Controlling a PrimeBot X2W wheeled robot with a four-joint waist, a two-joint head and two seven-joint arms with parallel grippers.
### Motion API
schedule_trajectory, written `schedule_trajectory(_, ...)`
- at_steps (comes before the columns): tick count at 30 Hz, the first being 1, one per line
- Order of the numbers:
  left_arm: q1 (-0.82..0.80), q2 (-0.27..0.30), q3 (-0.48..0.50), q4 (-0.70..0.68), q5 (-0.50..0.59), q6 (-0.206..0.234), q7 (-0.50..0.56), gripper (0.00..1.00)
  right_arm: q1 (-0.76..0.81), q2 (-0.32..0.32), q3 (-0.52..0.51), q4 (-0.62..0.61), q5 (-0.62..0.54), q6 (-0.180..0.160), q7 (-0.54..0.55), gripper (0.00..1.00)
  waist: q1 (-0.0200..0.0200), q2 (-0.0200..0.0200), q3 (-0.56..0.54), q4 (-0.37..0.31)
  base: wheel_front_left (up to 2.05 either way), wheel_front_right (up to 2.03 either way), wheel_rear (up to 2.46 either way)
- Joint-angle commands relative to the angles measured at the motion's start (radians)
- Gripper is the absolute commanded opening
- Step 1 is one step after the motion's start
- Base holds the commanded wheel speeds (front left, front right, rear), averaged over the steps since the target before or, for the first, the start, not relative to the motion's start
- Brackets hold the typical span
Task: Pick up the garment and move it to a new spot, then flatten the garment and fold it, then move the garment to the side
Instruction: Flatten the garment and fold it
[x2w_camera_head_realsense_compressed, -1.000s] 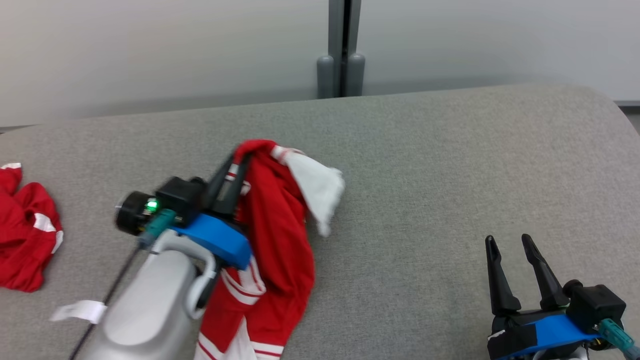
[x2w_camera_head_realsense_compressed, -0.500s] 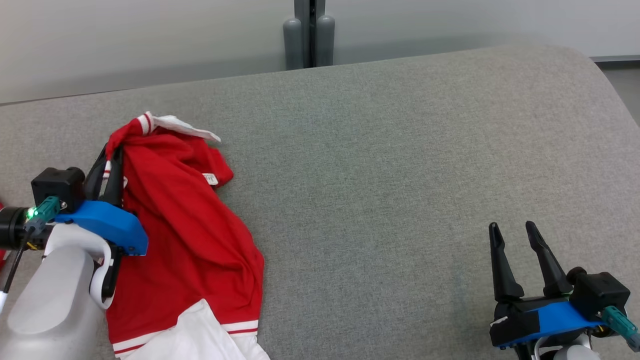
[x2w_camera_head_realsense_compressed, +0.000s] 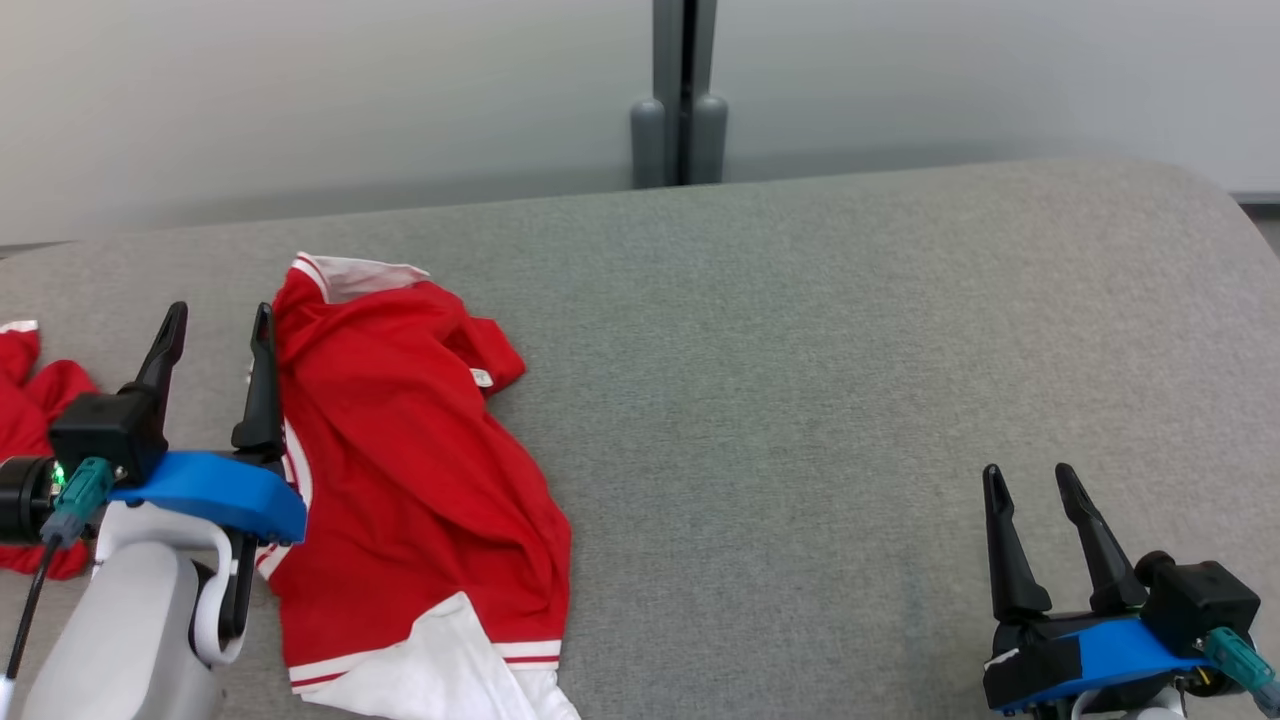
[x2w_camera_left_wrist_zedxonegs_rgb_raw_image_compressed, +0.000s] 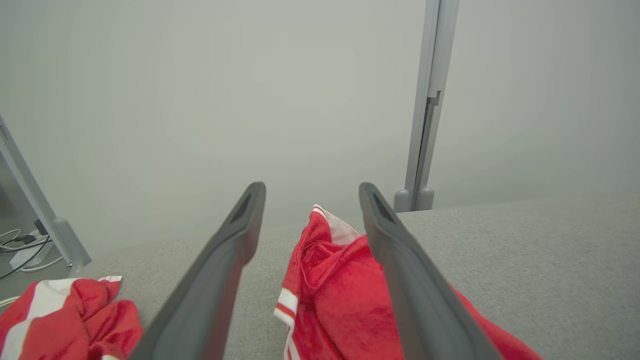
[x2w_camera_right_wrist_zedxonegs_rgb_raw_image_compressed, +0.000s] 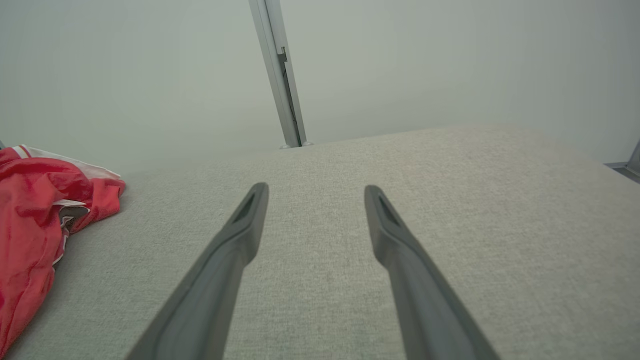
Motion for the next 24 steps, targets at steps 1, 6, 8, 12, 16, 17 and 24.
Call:
schedule_trajectory(1,0.019,0.0,0.015,-0.024,0.007,0.007,-0.003,1.0,0.01,-0.001,-0.001,0.003,0.001,0.0,-0.003,1.0,0.0,0.0,-0.009,0.009,0.0,0.0,0.0)
schedule_trajectory(6,0.124,-0.02,0.051,-0.136,0.037,0.019,-0.003,1.0,0.031,-0.001,-0.003,-0.001,-0.001,0.0,-0.003,1.0,0.0,0.0,-0.037,0.05,0.0,0.0,0.0)
schedule_trajectory(8,0.164,-0.035,0.067,-0.187,0.05,0.022,-0.003,1.0,0.036,-0.001,-0.006,-0.004,-0.002,0.0,-0.003,1.0,0.0,0.0,-0.044,0.068,0.0,0.0,0.0)
schedule_trajectory(12,0.257,-0.081,0.104,-0.289,0.093,0.029,-0.003,1.0,0.05,-0.001,-0.005,-0.01,-0.008,0.0,-0.003,1.0,0.0,0.0,-0.058,0.107,0.0,0.0,0.0)
schedule_trajectory(16,0.304,-0.108,0.115,-0.312,0.116,0.031,-0.003,1.0,0.052,-0.001,0.0,-0.012,-0.015,0.0,-0.003,1.0,0.0,0.0,-0.069,0.128,0.0,0.0,0.0)
schedule_trajectory(17,0.318,-0.117,0.115,-0.315,0.125,0.028,-0.003,1.0,0.054,-0.001,-0.001,-0.014,-0.015,0.0,-0.003,1.0,0.0,0.0,-0.073,0.135,0.0,0.0,0.0)
schedule_trajectory(24,0.395,-0.172,0.105,-0.329,0.165,0.006,-0.003,1.0,0.066,-0.001,0.008,-0.017,-0.021,0.0,-0.003,1.0,0.0,0.0,-0.097,0.161,0.0,0.0,0.0)
